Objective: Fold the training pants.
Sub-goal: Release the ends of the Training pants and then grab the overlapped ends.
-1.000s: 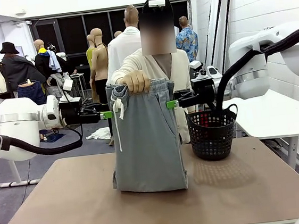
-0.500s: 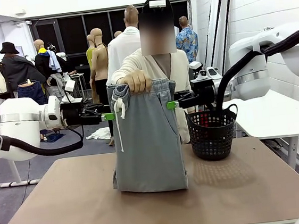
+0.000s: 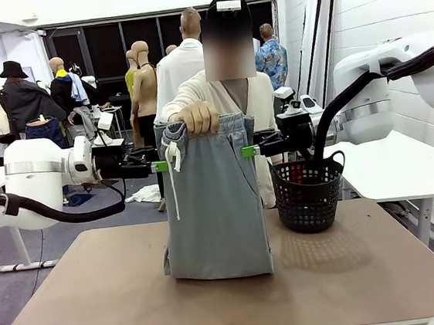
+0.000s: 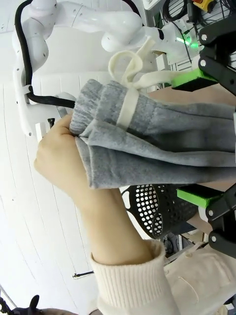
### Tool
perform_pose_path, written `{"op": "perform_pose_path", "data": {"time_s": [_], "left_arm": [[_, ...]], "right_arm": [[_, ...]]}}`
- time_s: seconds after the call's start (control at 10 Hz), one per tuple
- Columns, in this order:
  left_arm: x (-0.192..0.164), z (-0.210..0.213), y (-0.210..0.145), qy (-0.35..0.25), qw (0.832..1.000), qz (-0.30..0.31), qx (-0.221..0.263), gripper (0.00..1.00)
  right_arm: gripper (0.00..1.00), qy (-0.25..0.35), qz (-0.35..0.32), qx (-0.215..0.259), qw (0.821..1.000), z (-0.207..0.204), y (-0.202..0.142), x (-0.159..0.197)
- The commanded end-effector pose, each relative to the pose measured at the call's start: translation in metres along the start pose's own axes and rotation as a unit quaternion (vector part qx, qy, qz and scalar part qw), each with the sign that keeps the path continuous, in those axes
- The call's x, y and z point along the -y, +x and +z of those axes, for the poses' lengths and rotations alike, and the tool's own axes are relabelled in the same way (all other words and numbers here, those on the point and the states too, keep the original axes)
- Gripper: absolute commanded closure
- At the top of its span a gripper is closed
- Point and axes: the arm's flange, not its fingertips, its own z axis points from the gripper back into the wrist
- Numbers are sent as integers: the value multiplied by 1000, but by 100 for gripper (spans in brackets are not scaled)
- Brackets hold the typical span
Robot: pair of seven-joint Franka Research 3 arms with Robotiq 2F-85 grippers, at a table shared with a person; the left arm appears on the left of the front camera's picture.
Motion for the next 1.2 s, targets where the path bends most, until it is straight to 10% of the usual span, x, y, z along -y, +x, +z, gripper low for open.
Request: {"op": "perform_pose_path", "data": {"time_s": [0.0,1.1], "left_arm": [[-4,-14,3,-15,1000,-14,8,0],[-15,-46,6,-44,999,4,2,0]], "right_arm": [[0,-4,-9,10,1000,-5,-2,-4],[0,-3,-3,10,1000,-37,-1,13]]}}
